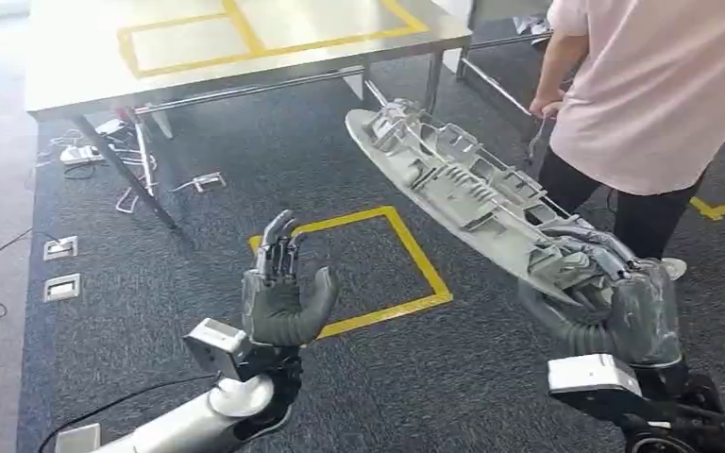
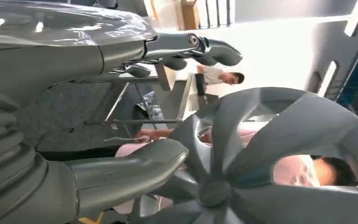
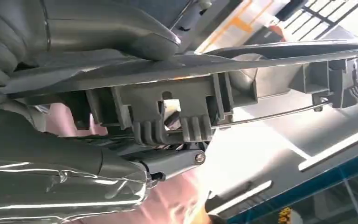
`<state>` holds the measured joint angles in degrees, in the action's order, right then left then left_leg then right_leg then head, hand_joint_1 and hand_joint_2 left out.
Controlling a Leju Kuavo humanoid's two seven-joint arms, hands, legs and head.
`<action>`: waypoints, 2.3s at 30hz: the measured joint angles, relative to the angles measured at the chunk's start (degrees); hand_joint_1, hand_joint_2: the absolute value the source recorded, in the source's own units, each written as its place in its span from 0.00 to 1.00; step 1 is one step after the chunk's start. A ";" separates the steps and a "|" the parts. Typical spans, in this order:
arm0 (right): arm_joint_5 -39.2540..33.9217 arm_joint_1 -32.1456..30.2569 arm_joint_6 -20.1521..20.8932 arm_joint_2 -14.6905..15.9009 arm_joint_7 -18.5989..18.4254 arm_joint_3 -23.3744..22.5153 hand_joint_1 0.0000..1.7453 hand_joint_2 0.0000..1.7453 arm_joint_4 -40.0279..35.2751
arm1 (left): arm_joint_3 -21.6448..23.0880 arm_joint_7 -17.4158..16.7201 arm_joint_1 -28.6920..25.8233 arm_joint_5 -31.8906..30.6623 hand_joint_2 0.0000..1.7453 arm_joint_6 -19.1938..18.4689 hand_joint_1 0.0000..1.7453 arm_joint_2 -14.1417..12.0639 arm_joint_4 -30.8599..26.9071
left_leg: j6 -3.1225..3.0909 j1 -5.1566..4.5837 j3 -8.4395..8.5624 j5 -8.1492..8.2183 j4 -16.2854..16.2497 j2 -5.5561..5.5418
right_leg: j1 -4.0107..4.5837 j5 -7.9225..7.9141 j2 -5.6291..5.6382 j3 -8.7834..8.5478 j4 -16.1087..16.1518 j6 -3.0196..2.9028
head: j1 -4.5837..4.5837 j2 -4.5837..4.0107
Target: Take the parts from the cabinet and place them on the table.
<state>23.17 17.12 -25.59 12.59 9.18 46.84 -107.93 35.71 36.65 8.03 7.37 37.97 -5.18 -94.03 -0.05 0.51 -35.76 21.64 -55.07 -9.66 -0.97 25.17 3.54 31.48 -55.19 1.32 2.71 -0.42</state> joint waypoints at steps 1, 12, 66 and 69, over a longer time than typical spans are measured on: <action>0.00 0.13 0.02 -0.02 -0.07 -0.04 1.00 1.00 0.00 | 0.00 0.00 0.03 -0.09 1.00 0.00 0.00 -0.09 0.00 | 0.14 -0.50 0.00 0.42 -0.39 1.41 | -0.70 -0.33 -1.12 -0.71 0.95 -0.37 | 0.11 0.00; -0.87 0.35 0.35 -0.02 0.57 -0.02 1.00 1.00 0.00 | 0.02 -0.07 0.68 -0.13 1.00 0.59 0.00 -0.17 0.00 | 1.09 -0.64 0.34 0.29 0.25 14.78 | 0.35 0.96 -9.08 -1.95 0.93 0.47 | 2.38 0.00; -4.50 -1.34 0.74 -0.17 1.49 -0.02 1.00 1.00 2.49 | 0.02 -3.21 0.83 0.76 1.00 -0.15 0.00 -0.52 0.04 | -1.63 0.77 4.37 1.00 3.81 9.32 | -1.06 7.68 -3.88 5.95 -14.73 2.73 | -0.11 0.00; -4.35 -1.42 0.68 -0.17 0.96 -0.02 1.00 1.00 2.49 | 0.02 -3.21 0.68 0.77 1.00 -0.66 0.00 -0.50 0.04 | -0.36 1.51 5.49 2.09 3.21 8.82 | -1.84 1.43 -3.89 4.08 -8.30 3.40 | -0.11 0.00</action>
<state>18.82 15.70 -24.92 12.41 10.14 46.82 -105.44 35.74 33.44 8.71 8.13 37.31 -5.68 -93.98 -0.41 2.01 -30.26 23.73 -51.87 -0.85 -2.81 26.60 -0.35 35.56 -63.49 4.72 2.60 -0.42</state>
